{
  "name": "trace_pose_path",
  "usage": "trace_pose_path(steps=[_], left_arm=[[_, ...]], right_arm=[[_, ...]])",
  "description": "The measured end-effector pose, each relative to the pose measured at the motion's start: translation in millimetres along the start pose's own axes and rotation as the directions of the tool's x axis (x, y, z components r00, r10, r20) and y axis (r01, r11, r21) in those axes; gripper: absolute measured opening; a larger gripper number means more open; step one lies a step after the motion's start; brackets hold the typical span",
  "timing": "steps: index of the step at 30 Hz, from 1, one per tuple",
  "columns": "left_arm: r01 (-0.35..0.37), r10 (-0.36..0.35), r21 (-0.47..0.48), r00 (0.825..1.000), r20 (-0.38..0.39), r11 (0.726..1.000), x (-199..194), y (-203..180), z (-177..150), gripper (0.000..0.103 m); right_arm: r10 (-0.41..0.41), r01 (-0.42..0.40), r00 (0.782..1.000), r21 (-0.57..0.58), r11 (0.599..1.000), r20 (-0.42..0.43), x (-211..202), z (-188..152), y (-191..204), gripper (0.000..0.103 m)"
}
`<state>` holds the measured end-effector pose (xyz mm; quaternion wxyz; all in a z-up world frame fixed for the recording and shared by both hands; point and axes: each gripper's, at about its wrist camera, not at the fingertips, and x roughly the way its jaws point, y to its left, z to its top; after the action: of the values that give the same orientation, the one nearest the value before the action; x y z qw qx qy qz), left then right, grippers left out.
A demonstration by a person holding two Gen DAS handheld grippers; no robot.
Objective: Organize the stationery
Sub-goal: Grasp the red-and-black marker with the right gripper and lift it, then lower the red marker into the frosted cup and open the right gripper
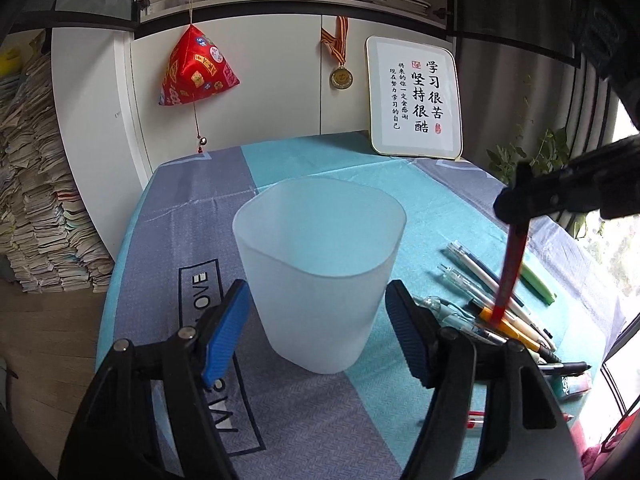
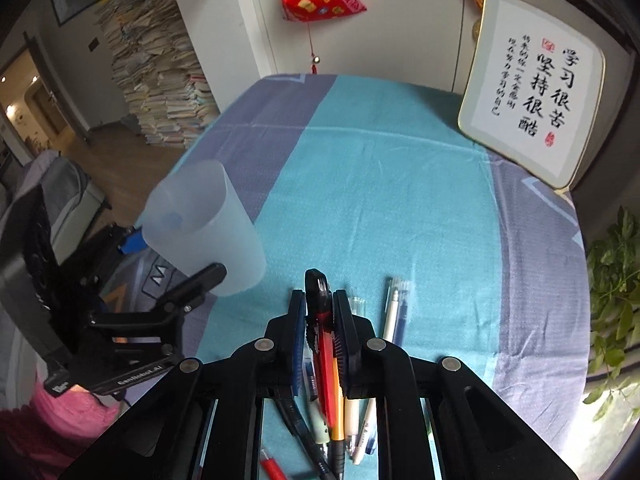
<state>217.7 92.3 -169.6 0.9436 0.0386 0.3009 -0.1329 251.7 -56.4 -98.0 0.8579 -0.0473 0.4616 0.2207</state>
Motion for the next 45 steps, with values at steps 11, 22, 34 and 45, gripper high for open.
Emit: trace_pose_path(steps=[11,22,34,45], left_arm=[[-0.013,0.013,0.006,1.0,-0.004,1.0,-0.6,-0.8,-1.9,0.068],[-0.031,0.031,-0.009,1.0,0.001,0.999,0.5,2.3,-1.4,0.068],[-0.031,0.031,-0.006,1.0,0.001,0.999,4.5,3.0,1.1,0.069],[-0.033,0.033,-0.004,0.999,-0.001,0.999,4.4,3.5,1.7,0.069]], right_arm=[[0.1,-0.088,0.972,-0.062,0.994,0.214,-75.2,52.0,42.4,0.012],[0.128,-0.123,0.991,-0.093,0.988,0.049,-10.8,58.1,63.9,0.012],[0.098,-0.095,0.995,-0.094,0.991,0.03,7.2,54.6,64.4,0.012],[0.08,-0.079,0.997,-0.069,0.995,0.021,17.1,56.2,59.9,0.012]])
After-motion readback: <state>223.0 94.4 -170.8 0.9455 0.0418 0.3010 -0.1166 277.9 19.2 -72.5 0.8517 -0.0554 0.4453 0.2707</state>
